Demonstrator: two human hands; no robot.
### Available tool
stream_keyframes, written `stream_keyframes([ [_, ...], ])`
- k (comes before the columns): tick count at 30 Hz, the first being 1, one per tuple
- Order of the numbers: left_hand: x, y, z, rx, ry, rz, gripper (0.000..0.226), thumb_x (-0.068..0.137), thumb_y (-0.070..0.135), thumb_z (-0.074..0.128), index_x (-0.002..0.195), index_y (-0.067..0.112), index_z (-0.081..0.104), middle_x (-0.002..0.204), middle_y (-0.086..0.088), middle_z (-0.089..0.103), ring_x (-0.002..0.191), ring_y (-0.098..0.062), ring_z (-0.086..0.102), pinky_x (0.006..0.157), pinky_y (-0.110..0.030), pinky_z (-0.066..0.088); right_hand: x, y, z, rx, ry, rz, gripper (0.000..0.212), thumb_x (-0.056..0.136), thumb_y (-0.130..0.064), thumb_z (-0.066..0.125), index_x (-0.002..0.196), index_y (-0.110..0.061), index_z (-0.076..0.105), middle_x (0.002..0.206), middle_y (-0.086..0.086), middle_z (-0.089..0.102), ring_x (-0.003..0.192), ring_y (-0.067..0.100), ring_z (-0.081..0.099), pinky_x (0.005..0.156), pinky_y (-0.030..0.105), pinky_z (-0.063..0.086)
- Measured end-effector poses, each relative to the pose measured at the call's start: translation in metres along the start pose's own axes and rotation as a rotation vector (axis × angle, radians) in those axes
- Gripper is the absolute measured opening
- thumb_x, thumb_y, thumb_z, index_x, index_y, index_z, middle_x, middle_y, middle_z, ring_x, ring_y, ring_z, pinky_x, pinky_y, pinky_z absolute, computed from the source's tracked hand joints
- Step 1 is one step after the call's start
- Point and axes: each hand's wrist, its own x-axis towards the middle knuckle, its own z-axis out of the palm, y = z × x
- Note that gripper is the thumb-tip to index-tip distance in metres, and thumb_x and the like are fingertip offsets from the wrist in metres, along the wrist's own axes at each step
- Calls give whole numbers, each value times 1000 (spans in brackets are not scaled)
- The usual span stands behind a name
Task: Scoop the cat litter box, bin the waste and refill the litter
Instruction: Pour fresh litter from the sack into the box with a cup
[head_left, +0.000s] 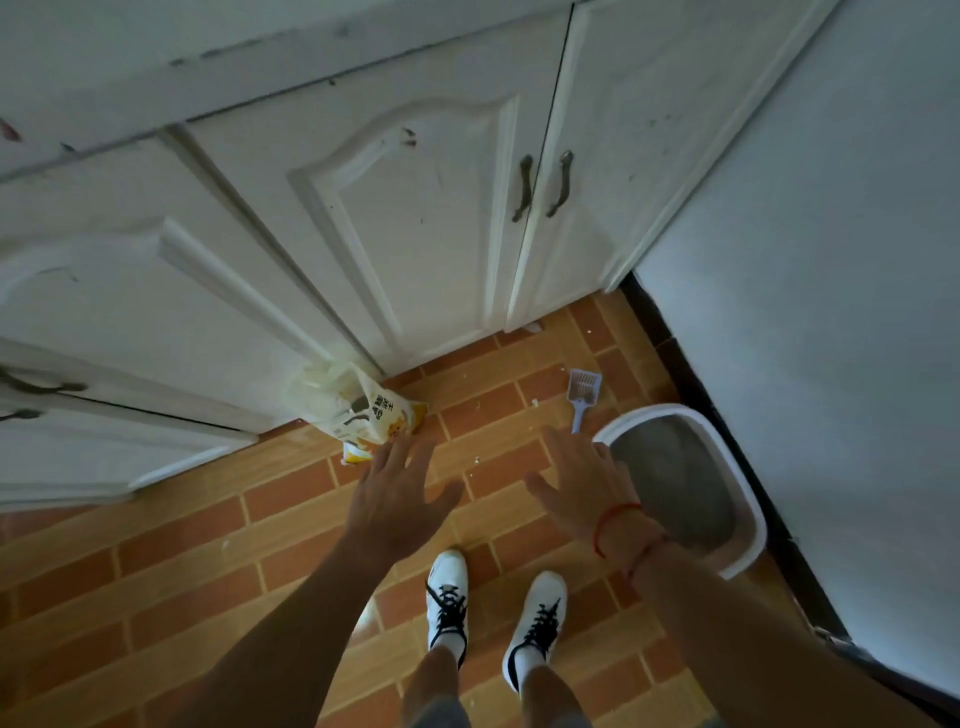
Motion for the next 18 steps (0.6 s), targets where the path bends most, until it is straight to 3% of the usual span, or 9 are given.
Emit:
stream_keyframes([
  [6,30,-57,23,-116,31,-269,87,76,75,32,136,16,51,137,-9,53,127,-32,47,98,-48,46,64,-29,22,21,-18,-88,67,93,-54,43,151,-28,23,142,9,43,128,30,41,101,44,39],
  [12,72,-138,63,-297,85,-529,64,89,51,60,137,10,49,137,-16,52,126,-35,46,98,-46,42,144,-75,79,143,-90,-106,69,92,-56,46,151,-27,25,143,9,43,130,29,40,104,47,38],
  [18,116,-224,110,-443,121,-762,68,91,54,54,141,9,43,142,-21,47,127,-38,49,101,-47,42,217,-120,144,223,-120,-156,67,93,-56,48,148,-22,31,140,6,50,127,24,47,98,37,43],
])
